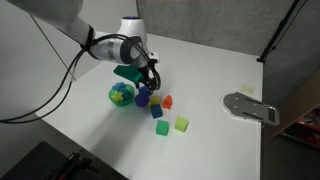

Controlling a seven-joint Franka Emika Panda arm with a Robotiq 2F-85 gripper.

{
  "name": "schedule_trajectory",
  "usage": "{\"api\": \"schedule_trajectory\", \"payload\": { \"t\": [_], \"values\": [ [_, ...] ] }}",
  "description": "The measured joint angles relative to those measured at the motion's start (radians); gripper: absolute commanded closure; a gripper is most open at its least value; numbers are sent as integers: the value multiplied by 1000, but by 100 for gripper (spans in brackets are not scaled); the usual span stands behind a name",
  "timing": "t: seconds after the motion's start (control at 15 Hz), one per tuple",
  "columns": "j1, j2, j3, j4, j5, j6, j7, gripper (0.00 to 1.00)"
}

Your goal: Put the yellow object inside the bowl

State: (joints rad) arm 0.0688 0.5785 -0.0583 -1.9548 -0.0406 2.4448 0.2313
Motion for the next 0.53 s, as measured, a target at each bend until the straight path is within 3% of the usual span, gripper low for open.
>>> {"api": "schedule_trajectory", "payload": {
  "t": [0.53],
  "values": [
    [-10, 41, 2, 18, 94, 61, 1, 0]
  ]
}}
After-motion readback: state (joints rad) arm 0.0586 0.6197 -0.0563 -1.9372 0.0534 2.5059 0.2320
